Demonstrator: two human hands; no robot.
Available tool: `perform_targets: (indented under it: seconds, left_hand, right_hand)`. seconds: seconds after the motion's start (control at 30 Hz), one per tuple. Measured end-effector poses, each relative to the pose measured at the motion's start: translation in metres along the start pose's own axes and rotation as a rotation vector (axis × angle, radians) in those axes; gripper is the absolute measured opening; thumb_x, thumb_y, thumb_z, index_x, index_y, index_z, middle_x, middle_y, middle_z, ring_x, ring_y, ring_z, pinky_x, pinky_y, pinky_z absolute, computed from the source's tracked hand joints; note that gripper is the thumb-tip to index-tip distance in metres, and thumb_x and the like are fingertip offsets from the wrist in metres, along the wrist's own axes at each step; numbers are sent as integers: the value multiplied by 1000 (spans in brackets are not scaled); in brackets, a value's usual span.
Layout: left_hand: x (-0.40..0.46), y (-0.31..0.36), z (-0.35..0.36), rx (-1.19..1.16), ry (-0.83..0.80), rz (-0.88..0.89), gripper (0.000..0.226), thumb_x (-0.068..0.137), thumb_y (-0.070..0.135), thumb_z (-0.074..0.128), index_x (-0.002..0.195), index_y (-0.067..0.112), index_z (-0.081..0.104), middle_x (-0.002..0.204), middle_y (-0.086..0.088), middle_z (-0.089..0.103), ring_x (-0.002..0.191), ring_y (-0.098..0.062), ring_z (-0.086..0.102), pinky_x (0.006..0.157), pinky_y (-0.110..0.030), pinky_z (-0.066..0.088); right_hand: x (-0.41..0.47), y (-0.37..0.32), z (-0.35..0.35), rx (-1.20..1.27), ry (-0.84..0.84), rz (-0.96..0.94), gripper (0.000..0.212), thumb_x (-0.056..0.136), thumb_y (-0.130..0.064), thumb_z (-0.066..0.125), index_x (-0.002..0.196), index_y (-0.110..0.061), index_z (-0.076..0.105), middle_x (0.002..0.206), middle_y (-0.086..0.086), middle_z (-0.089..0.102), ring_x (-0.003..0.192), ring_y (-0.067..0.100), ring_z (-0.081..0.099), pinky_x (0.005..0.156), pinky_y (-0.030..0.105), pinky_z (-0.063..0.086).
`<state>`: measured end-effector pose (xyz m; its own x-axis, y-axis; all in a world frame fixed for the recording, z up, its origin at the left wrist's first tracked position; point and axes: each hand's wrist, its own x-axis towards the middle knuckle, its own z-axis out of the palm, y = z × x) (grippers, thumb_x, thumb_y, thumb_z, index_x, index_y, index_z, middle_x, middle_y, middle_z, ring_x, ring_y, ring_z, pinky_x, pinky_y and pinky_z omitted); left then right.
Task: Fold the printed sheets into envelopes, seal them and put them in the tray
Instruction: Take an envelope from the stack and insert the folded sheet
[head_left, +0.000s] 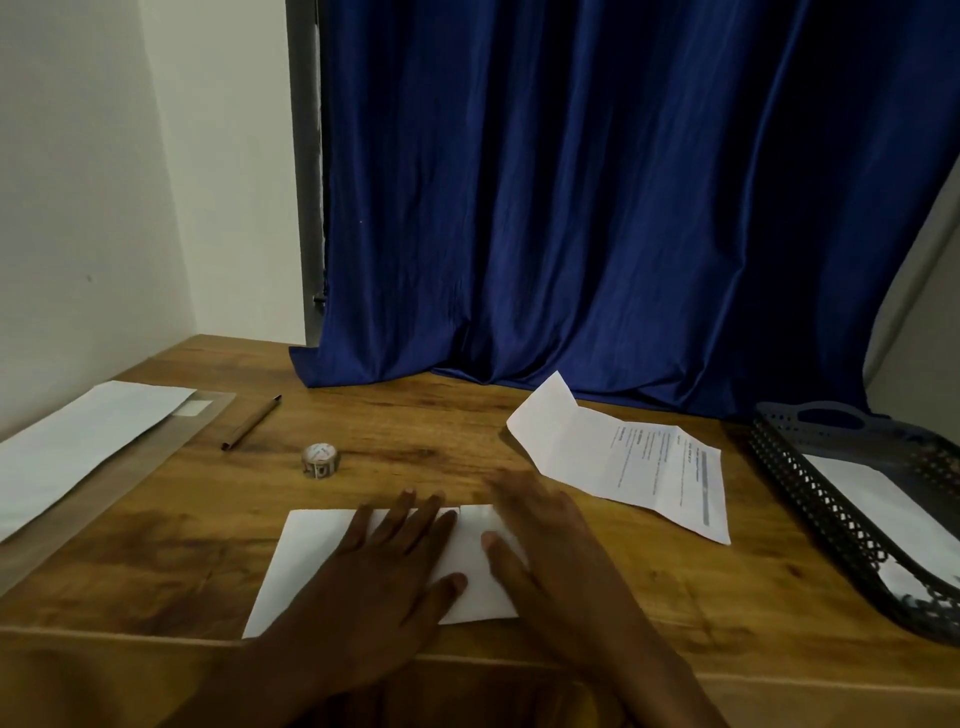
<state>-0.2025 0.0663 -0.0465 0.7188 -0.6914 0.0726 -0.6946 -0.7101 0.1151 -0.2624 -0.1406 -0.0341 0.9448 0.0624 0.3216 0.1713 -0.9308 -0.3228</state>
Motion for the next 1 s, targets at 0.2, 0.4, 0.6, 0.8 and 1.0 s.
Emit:
perform_targets:
  seconds: [0.2, 0.4, 0.6, 0.8, 1.0]
  left_hand:
    - [1, -4, 5, 40, -33, 19, 69, 99, 64, 7, 157, 34, -16, 164, 14, -23, 147, -4, -29, 123, -40, -15]
    - [0, -4, 6, 67, -5, 36, 69, 102, 61, 12, 158, 30, -14, 163, 13, -24, 148, -7, -27, 122, -39, -16]
    - [-5, -13, 6, 11, 18, 72, 69, 102, 62, 15, 159, 32, -9, 164, 14, -21, 145, 1, -30, 121, -29, -17]
    - [-35, -34, 1, 48, -1, 1, 97, 79, 94, 3, 156, 39, -17, 161, 21, -24, 145, 7, -26, 120, -28, -18]
    - [-69, -51, -12, 140, -64, -109, 114, 65, 103, 2, 152, 36, -28, 158, 18, -34, 145, -1, -30, 123, -37, -16]
  right_hand:
    - [2, 1, 23, -125, -301, -39, 78, 92, -73, 4, 160, -35, -1, 167, -16, -7, 150, -1, -16, 117, 34, -18]
    - [2, 3, 28, -153, -324, -28, 79, 91, -75, 2, 159, -35, -6, 167, -16, -10, 145, -4, -23, 116, 32, -19]
    - [3, 3, 26, -133, -337, -6, 94, 80, -90, -2, 158, -38, -8, 166, -19, -13, 143, -6, -23, 117, 34, -19]
    - [-5, 4, 16, -134, -349, 47, 110, 66, -101, 6, 157, -40, -10, 161, -25, -15, 137, -5, -18, 115, 36, -11]
    - [-21, 9, 4, -159, -367, 105, 119, 59, -103, 9, 157, -39, -13, 160, -23, -18, 143, -1, -15, 117, 35, -8]
